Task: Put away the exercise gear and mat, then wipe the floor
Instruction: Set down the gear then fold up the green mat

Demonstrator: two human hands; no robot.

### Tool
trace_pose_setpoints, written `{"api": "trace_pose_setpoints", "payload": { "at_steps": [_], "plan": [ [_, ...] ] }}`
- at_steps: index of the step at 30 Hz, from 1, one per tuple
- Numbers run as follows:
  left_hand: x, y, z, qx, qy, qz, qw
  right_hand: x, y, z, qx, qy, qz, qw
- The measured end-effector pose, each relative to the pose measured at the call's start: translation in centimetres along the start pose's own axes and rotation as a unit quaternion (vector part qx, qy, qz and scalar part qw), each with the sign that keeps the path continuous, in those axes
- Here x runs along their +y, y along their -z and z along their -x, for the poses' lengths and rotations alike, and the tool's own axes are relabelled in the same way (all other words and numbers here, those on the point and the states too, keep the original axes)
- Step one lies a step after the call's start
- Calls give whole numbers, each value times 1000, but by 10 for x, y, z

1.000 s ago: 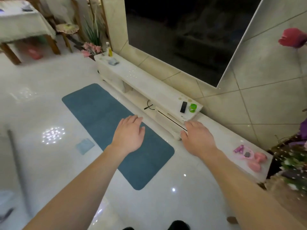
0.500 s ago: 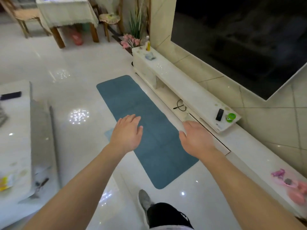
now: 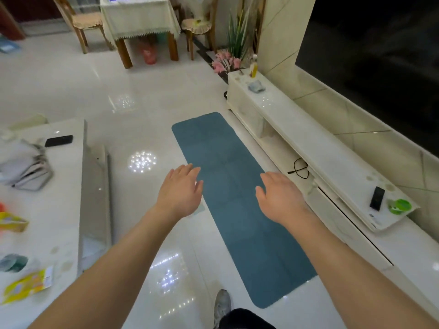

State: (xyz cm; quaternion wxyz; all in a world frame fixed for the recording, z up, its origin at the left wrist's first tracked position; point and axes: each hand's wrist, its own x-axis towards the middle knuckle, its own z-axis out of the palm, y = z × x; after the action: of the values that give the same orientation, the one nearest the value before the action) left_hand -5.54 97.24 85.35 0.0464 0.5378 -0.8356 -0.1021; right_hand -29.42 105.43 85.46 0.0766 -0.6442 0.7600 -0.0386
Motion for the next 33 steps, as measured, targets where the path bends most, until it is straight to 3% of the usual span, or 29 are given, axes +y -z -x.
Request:
{"api": "trace_pose_setpoints", "payload": {
  "at_steps": [8, 23, 33],
  "plan": [
    [-85, 35, -69, 5, 26, 7, 1000, -67, 12, -106, 3, 20, 7, 1000],
    [-332, 72, -215, -7, 8, 7, 1000, -263, -21, -295, -7, -24, -15, 1000],
    [-419, 87, -331, -13, -18, 10, 1000, -312, -28, -418, -4, -49, -12, 999]
  ]
}}
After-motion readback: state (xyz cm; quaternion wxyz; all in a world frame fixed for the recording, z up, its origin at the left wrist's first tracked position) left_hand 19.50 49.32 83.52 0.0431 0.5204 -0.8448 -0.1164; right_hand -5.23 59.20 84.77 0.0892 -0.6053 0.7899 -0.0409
